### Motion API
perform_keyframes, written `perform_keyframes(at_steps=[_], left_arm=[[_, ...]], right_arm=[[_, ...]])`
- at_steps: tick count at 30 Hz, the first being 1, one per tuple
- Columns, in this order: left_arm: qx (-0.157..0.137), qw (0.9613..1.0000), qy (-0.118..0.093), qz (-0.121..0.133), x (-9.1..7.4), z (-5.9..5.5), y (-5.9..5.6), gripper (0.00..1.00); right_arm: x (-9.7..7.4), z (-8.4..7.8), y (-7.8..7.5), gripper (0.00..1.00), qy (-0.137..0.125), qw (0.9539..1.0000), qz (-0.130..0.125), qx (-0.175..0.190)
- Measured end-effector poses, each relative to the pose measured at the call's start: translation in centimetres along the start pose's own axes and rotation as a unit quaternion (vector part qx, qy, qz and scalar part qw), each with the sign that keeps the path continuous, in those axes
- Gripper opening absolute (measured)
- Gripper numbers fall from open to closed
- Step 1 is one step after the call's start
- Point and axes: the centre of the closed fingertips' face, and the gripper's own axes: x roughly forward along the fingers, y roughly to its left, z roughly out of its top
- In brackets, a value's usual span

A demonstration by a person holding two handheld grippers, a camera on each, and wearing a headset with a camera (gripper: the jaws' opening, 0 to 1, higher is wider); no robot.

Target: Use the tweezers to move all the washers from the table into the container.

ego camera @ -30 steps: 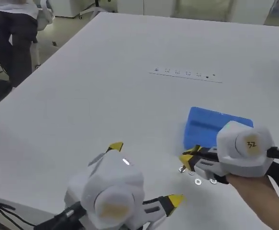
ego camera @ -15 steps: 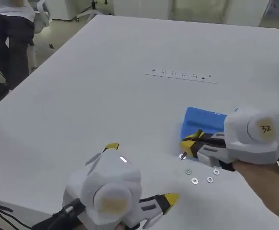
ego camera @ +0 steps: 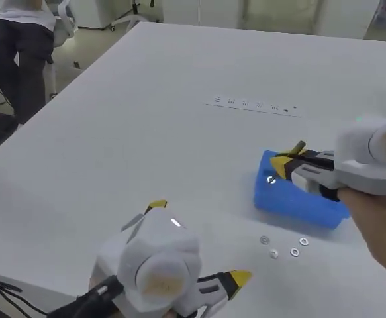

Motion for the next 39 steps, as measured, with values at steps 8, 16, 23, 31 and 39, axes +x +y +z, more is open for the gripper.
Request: perform_keyframes(at_steps=[8,16,23,31,39], left_arm=[[0.003,1.0000,0.006,0.000,0.0,-0.2,0.0,0.99],[0.007,0.9999,0.007,0.002,0.0,-0.2,-0.1,0.99],[0.006,0.9999,0.012,0.007,-0.1,-0.3,0.1,0.99],[0.010,0.9998,0.014,0.008,0.0,-0.3,0.1,0.99],[0.012,0.9998,0.017,0.007,0.0,-0.4,0.1,0.99]], right_arm=[[1.9,-2.9,-0.9,0.04,0.026,0.9991,-0.009,0.034],[3.0,-4.4,-0.8,0.04,0.045,0.9980,-0.004,0.044],[3.5,-5.3,-1.0,0.04,0.056,0.9973,-0.003,0.047],[3.4,-6.1,-0.9,0.04,0.067,0.9963,-0.001,0.055],[2.6,-4.8,-1.3,0.04,0.049,0.9976,-0.015,0.047]])
